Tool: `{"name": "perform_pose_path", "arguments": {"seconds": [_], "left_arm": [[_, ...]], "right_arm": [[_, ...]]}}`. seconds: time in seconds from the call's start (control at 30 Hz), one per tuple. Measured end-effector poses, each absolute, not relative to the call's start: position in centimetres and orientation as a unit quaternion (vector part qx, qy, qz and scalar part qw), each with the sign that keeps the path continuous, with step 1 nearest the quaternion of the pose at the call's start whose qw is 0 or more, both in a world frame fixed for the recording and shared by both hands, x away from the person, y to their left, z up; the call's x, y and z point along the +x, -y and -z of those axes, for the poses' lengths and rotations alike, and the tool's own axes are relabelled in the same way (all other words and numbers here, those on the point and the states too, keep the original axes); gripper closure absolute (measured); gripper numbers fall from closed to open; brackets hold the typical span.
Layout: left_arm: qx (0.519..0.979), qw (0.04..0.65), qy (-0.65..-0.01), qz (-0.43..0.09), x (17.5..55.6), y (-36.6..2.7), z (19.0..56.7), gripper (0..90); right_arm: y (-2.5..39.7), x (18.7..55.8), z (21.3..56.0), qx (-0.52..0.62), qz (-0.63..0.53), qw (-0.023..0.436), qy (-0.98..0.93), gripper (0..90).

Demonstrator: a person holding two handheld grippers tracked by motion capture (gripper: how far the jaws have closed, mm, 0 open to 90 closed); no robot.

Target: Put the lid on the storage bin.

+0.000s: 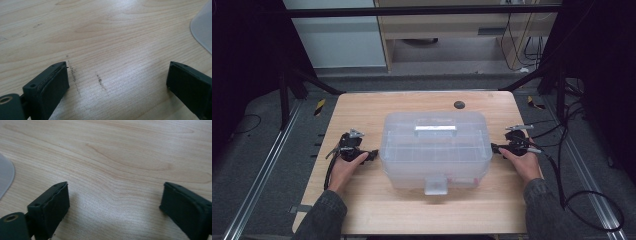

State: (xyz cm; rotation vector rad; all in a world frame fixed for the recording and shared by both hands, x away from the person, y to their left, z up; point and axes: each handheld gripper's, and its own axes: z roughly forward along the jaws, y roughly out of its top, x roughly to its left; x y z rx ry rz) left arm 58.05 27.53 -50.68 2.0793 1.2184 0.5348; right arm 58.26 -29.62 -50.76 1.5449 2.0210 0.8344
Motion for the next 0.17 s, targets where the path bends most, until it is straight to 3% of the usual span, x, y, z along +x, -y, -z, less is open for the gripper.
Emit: {"name": "perform_pose_path", "arguments": {"seconds": [0.17], "left_arm": [[0.794,0.33,-0.469,-0.204,57.9,-27.57,50.73,0.5]], "right_arm": [[29.35,57.84,51.16,0.573,-0.309,0.245,-0.718,1.7]]}}
